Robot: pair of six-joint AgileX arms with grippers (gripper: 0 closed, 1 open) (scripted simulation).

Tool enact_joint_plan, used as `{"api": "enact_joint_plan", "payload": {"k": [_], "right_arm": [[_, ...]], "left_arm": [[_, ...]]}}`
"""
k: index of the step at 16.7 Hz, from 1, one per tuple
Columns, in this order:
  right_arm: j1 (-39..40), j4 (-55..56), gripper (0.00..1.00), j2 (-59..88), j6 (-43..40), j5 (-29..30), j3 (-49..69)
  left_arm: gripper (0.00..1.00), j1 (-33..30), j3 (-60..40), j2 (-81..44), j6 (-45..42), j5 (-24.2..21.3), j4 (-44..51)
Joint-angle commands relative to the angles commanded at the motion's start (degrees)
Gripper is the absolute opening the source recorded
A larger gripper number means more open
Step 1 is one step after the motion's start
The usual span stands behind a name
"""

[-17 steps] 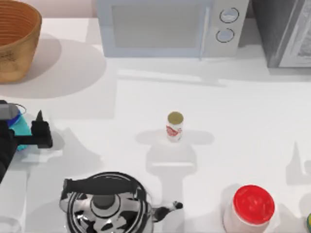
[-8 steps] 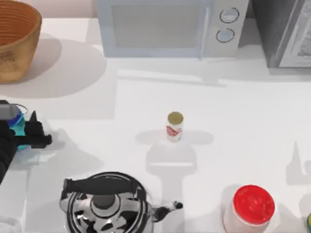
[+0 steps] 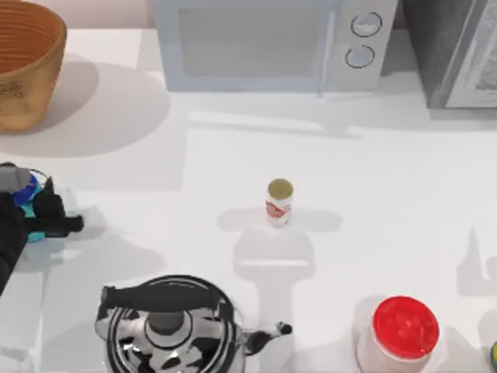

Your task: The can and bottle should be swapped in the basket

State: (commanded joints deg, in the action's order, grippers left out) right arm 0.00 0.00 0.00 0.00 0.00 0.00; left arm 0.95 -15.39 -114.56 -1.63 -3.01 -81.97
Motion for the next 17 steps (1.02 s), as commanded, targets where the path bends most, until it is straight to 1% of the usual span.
{"api": "enact_joint_plan", "payload": {"k": [9,11,14,17], "right_arm": [[0.0,0.0,1.0,0.0,0.0,0.0,0.0],[0.0,0.0,1.0,0.0,0.0,0.0,0.0],[0.0,0.0,1.0,0.0,0.0,0.0,0.0],[0.0,0.0,1.0,0.0,0.0,0.0,0.0]], "left_arm": [[0.0,0.0,0.1,0.0,-0.1,0.0,0.0],[0.0,-1.2,-0.1,0.3,0.1,-0.7,1.0],[0.0,-5.3,-2.2,1.6,0.6,-3.2,6.0],[0.0,-9.6,-8.5,4.5,1.0,-6.7,16.3]]}}
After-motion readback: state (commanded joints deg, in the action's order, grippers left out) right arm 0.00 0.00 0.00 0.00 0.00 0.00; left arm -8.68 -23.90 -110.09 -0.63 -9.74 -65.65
